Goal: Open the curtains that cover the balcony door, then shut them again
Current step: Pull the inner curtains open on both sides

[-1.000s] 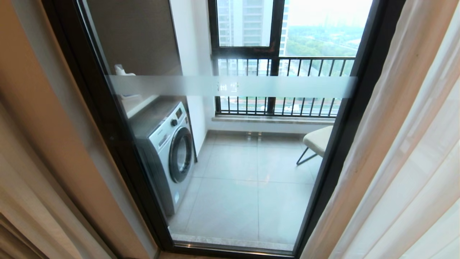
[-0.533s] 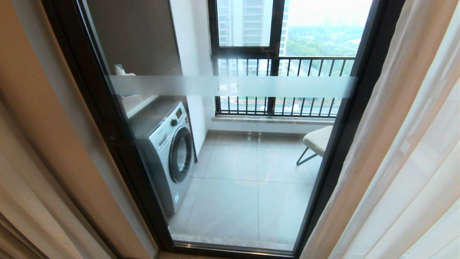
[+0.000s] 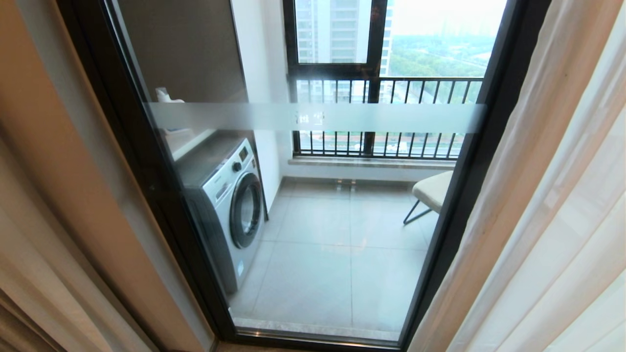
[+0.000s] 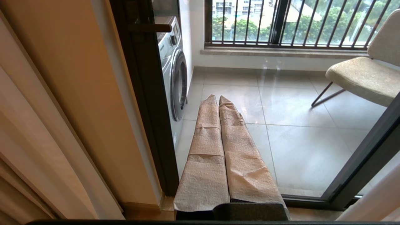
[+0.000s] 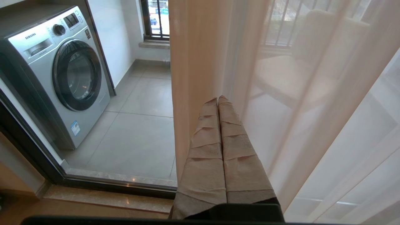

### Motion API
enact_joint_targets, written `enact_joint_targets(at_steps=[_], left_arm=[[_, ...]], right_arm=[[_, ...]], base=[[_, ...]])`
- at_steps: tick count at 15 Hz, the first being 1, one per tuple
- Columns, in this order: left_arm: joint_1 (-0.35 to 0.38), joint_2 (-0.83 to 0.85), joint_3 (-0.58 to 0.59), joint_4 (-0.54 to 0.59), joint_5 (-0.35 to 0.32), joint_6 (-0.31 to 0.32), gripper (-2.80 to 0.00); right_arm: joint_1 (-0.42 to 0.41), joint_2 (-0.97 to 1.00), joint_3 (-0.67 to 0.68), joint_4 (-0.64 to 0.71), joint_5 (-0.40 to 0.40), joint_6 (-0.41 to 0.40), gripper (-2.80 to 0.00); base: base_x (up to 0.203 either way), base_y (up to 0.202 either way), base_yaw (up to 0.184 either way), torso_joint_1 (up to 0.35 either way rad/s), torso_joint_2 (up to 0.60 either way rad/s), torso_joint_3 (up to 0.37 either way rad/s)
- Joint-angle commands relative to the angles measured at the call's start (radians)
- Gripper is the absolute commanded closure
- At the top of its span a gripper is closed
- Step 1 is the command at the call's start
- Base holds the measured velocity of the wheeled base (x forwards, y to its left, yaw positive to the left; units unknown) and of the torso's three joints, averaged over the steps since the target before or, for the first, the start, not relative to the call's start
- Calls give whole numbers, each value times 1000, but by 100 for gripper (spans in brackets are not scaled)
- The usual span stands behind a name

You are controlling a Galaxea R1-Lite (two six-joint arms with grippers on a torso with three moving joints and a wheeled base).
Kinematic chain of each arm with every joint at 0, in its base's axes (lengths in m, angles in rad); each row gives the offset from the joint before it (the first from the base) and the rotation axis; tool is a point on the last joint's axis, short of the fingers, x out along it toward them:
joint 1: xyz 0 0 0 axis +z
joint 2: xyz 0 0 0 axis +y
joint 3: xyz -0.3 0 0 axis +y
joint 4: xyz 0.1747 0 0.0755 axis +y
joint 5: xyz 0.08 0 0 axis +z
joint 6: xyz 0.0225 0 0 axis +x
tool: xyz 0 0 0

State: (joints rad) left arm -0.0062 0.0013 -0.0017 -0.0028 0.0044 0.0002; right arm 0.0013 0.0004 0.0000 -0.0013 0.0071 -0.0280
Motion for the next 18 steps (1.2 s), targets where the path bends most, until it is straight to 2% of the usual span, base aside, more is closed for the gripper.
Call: enact_joint_targets(at_steps=[1,6,10,14,18], left_arm=[[0,-1,0,0,2,0,0],[0,-1,0,0,2,0,0],[0,-1,0,0,2,0,0],[0,-1,0,0,2,0,0],[0,-1,0,0,2,0,0]], right_arm=[[0,0,0,-2,1,-2,0],[1,84,-7,-18,3,-60,0],[25,309,-59,-188,62,-61,0],[75,550,-261,-314,78,-44,0],[106,681,-417,-336,84,4,0]], base=[[0,0,0,0,0,0],[0,0,0,0,0,0],[0,0,0,0,0,0],[0,0,0,0,0,0],[0,0,0,0,0,0]])
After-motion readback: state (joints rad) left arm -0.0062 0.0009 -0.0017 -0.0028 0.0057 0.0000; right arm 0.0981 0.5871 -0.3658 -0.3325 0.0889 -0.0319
